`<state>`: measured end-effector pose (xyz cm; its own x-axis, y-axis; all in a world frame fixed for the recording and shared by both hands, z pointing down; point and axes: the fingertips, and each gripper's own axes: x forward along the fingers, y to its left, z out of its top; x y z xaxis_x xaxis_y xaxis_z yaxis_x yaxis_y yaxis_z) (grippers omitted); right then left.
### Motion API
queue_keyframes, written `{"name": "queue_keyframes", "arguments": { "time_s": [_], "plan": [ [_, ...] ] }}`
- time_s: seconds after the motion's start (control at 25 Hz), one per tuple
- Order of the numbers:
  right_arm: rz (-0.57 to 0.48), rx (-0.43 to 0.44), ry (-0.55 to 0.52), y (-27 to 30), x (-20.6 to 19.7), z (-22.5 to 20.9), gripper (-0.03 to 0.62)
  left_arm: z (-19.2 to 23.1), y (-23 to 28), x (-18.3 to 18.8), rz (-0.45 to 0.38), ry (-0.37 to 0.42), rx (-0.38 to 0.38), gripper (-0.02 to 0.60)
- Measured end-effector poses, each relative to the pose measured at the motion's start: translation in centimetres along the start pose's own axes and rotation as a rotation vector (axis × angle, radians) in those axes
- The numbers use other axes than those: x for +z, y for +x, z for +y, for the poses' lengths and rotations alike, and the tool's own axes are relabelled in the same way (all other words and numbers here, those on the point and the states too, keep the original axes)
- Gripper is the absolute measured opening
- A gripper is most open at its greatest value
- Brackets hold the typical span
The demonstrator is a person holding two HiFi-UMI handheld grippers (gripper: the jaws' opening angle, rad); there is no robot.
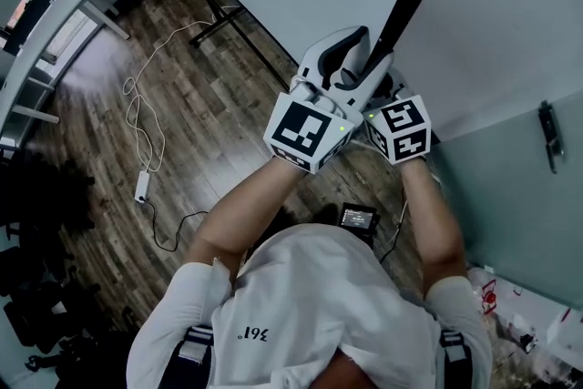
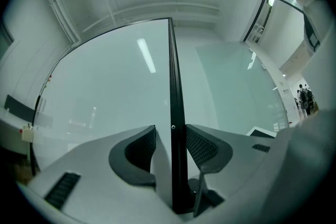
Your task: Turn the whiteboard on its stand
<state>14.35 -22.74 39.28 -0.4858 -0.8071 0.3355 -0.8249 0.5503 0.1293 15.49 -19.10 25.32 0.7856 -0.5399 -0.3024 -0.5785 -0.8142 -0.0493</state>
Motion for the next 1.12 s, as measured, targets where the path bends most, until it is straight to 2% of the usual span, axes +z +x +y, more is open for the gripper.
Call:
{"name": "queue_keyframes", "arguments": {
  "time_s": [0.24, 0.4, 0.72, 1.12],
  "plan": [
    [0.015, -0.004, 0.001, 0.0, 0.0, 0.6, 0.138, 0.1, -0.6, 0.3, -0.011, -0.016, 0.022, 0.183],
    [0.023, 0.002, 0.007, 0.7, 0.7, 2.8, 0.137, 1.0, -2.5, 0.8, -0.018, -0.025, 0.027, 0.183],
    [0.054, -0.031, 0.015, 0.1, 0.7, 6.9, 0.135, 0.6, -6.8, 2.2, -0.031, -0.042, -0.023, 0.183],
    [0.076, -0.045, 0.025, -0.6, 1.2, 12.7, 0.137, 0.4, -12.5, 4.1, -0.048, -0.055, -0.044, 0.183]
  ]
}}
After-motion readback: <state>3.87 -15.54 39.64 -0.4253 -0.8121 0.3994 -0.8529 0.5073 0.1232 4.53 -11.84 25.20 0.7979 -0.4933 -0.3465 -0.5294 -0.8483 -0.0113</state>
